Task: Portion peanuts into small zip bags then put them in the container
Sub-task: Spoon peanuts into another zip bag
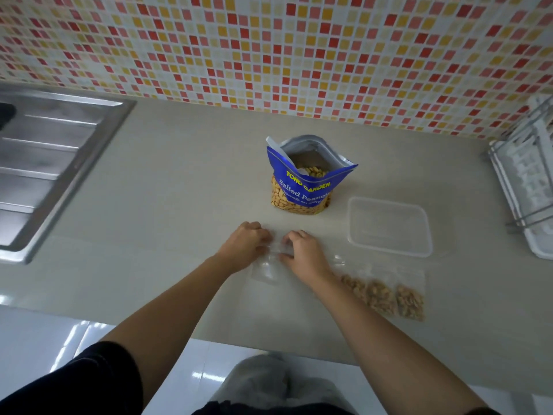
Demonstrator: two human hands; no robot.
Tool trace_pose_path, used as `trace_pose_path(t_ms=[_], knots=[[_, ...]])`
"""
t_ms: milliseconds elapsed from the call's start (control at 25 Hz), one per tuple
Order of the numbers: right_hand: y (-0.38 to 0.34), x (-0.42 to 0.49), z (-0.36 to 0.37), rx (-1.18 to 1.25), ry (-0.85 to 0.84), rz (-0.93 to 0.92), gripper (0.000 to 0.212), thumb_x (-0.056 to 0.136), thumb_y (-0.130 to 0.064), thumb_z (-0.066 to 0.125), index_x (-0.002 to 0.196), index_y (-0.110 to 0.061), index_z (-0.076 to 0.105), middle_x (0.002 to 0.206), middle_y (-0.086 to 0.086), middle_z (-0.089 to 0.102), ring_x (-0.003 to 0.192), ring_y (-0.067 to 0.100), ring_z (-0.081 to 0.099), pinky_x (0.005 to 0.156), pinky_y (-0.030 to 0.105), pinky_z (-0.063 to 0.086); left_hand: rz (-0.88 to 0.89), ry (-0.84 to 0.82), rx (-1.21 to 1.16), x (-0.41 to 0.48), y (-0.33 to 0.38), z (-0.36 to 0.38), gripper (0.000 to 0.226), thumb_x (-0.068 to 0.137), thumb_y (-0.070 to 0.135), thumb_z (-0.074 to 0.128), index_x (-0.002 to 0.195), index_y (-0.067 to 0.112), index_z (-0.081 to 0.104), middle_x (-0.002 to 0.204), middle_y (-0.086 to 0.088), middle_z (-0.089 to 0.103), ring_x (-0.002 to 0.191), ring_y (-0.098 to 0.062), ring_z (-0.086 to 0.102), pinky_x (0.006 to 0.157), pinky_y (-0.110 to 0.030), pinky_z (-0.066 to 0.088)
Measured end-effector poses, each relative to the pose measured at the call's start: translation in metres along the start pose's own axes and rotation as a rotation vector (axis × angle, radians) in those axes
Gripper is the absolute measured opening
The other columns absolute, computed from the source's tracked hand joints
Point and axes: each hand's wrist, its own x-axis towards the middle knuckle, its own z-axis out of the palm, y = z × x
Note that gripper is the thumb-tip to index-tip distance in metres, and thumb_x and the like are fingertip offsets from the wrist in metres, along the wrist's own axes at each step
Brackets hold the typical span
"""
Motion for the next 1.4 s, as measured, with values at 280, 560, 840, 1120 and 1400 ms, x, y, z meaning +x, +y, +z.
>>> trace_pose_path(t_ms=[280, 560, 840, 1120, 1400], knots=[[-0.034, -0.024, -0.053, 0.830, 0.269, 0.106, 0.027, 0.081, -0.013, 0.069, 0.097, -0.028, 0.053, 0.080, -0.005, 0.065, 0.070, 0.006, 0.064, 0.068, 0.022, 0.050, -0.074, 0.237, -0.570, -0.012, 0.040, -0.066, 0.009, 0.075, 0.016, 0.074, 0.078, 0.020, 0.066, 0.074, -0.001, 0.067, 0.061, 0.000, 0.057, 0.063, -0.010, 0.044], [-0.052, -0.033, -0.139, 1.044, 0.499, -0.003, 0.033, 0.074, -0.003, 0.073, 0.092, -0.021, 0.053, 0.070, -0.005, 0.070, 0.066, 0.003, 0.063, 0.063, 0.015, 0.047, -0.004, 0.291, -0.972, 0.002, 0.097, -0.133, 0.011, 0.075, 0.010, 0.073, 0.079, 0.007, 0.063, 0.065, -0.004, 0.059, 0.057, -0.006, 0.056, 0.058, -0.015, 0.048], [-0.054, -0.027, -0.178, 1.042, 0.558, -0.042, 0.035, 0.078, -0.006, 0.069, 0.102, -0.023, 0.051, 0.075, 0.001, 0.070, 0.063, 0.006, 0.062, 0.061, 0.017, 0.049, 0.044, 0.225, -1.125, 0.019, 0.118, -0.152, 0.022, 0.092, 0.017, 0.050, 0.084, 0.010, 0.070, 0.066, 0.002, 0.067, 0.064, -0.009, 0.062, 0.060, -0.019, 0.052], [-0.047, -0.021, -0.190, 0.953, 0.499, -0.014, 0.035, 0.080, -0.014, 0.070, 0.106, -0.028, 0.051, 0.081, 0.000, 0.069, 0.070, 0.005, 0.064, 0.069, 0.020, 0.051, -0.023, 0.086, -1.397, 0.024, 0.120, -0.160, 0.015, 0.084, -0.004, 0.057, 0.089, 0.005, 0.068, 0.073, -0.004, 0.073, 0.067, -0.013, 0.068, 0.059, -0.018, 0.055], [-0.040, -0.013, -0.193, 0.940, 0.410, 0.047, 0.053, 0.074, -0.019, 0.074, 0.119, -0.022, 0.046, 0.079, -0.002, 0.064, 0.067, 0.004, 0.061, 0.065, 0.023, 0.049, -0.063, 0.228, -1.106, 0.033, 0.124, -0.165, 0.015, 0.088, 0.002, 0.052, 0.092, 0.003, 0.067, 0.084, -0.018, 0.058, 0.067, -0.020, 0.054, 0.055, -0.019, 0.051]])
